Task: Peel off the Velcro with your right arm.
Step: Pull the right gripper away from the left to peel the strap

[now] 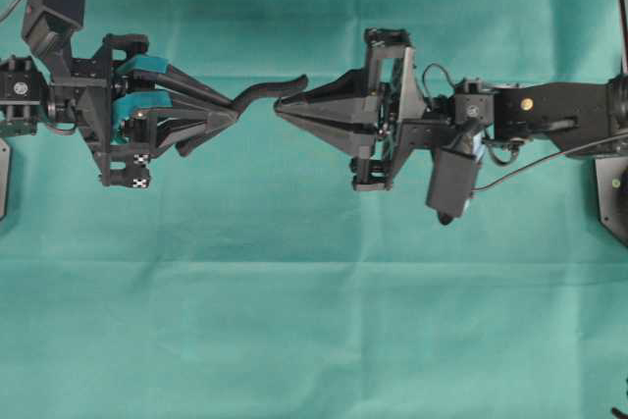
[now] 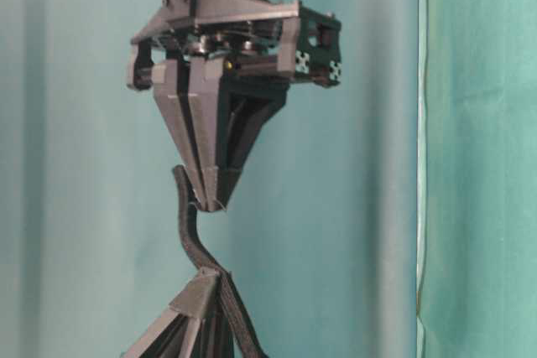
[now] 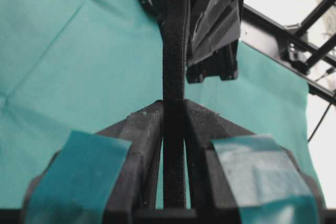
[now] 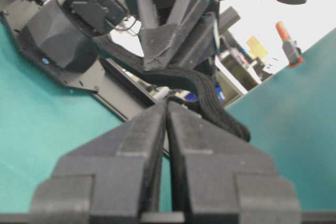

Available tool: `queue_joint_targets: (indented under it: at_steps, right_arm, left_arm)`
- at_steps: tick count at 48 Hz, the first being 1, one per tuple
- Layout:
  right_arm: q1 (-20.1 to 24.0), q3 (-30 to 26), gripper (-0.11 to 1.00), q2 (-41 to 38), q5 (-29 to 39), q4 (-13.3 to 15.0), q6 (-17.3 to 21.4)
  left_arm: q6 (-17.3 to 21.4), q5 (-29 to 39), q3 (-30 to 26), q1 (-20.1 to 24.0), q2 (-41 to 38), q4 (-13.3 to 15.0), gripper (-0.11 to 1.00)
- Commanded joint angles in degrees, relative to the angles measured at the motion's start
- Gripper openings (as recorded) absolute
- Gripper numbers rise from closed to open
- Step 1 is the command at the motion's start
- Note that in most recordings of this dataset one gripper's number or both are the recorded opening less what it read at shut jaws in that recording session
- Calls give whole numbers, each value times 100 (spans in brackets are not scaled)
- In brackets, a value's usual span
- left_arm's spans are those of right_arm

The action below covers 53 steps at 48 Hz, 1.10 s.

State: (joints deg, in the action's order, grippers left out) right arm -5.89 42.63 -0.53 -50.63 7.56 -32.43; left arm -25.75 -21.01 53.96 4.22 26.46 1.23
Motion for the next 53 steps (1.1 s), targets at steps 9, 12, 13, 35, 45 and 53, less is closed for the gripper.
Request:
queue_joint_targets:
  at_steps: [9,12,13,35,45,53]
  right_arm:
    - [70,-325,-9,-114,132,9,18]
    - [88,-360,-9,-158,167,9,18]
    - [88,-378,-9,-167,176,9,18]
    - [202,-738,-9,-483,457,9,18]
    - [255,-861,-9,-615,501,9,18]
    - [316,-976,-9,-712,510,9,9]
  left_arm:
    - [9,-97,-114,53,35,9,10]
    - [9,-97,-114,62,18,9,10]
    - [9,-97,-123,62,18,9,10]
    - [9,-185,-114,105,9,9,10]
    - [9,-193,-97,105,18,9,10]
    - [9,-193,-88,123,9,9,10]
